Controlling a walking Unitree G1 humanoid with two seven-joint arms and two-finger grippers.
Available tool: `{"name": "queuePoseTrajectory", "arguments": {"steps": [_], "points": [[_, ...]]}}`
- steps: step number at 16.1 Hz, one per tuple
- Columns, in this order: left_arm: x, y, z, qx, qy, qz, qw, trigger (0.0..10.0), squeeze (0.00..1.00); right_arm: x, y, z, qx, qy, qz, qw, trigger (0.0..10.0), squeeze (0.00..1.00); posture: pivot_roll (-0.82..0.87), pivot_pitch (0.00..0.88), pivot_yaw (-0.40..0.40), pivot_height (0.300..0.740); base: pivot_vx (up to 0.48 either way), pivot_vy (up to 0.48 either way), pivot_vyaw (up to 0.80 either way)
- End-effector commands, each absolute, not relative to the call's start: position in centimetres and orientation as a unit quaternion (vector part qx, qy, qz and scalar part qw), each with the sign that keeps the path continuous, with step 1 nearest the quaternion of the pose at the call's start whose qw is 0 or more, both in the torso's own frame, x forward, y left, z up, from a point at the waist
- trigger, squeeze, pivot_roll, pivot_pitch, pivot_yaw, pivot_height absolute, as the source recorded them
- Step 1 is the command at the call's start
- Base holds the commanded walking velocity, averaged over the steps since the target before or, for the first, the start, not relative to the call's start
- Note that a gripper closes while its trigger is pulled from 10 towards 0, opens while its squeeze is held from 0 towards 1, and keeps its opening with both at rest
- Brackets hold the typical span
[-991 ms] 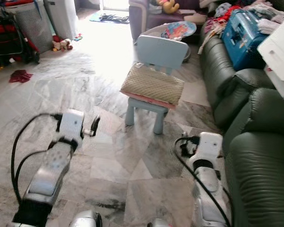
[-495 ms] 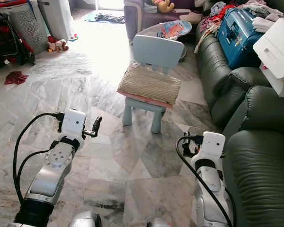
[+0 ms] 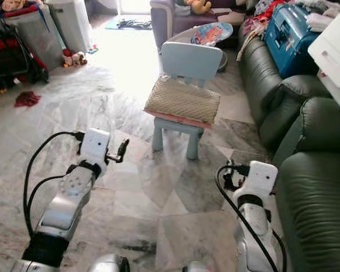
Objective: Move the pillow to the sofa
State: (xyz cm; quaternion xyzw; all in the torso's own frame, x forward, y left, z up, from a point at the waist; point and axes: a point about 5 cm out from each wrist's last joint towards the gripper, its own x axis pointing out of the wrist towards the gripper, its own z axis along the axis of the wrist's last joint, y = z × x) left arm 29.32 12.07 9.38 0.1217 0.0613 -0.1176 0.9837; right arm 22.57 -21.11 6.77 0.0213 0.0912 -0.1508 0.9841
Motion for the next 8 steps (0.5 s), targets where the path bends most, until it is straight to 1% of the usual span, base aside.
{"name": "queuePoseTrajectory", "arguments": {"steps": [1,3,4,7,8], "points": [[29.6,11.6,9.5,0.121,0.061,-0.129,0.982,10.0,0.0,22.5,-21.4,7.4,0.022,0.08,-0.161,0.983,10.0,0.0,-0.09,0.0,0.066,0.74,0.0,0.0,0.0],[29.5,11.6,9.5,0.12,0.061,-0.127,0.983,10.0,0.0,22.4,-21.4,7.5,0.018,0.081,-0.159,0.984,10.0,0.0,-0.09,0.0,0.05,0.74,0.0,0.0,0.0],[29.2,12.0,9.3,0.118,0.066,-0.115,0.984,10.0,0.0,22.5,-21.4,7.5,0.016,0.086,-0.152,0.985,10.0,0.0,-0.08,0.0,0.043,0.74,0.0,0.0,-0.56],[28.3,12.3,8.8,0.115,0.075,-0.102,0.985,10.0,0.0,22.7,-21.4,7.6,0.012,0.089,-0.138,0.986,10.0,0.0,-0.07,0.0,0.015,0.74,0.0,0.0,-0.8],[28.2,12.4,9.0,0.115,0.074,-0.093,0.986,10.0,0.0,22.9,-21.3,7.8,0.007,0.087,-0.129,0.988,10.0,0.0,-0.06,0.0,0.002,0.74,0.0,0.0,0.0]]}}
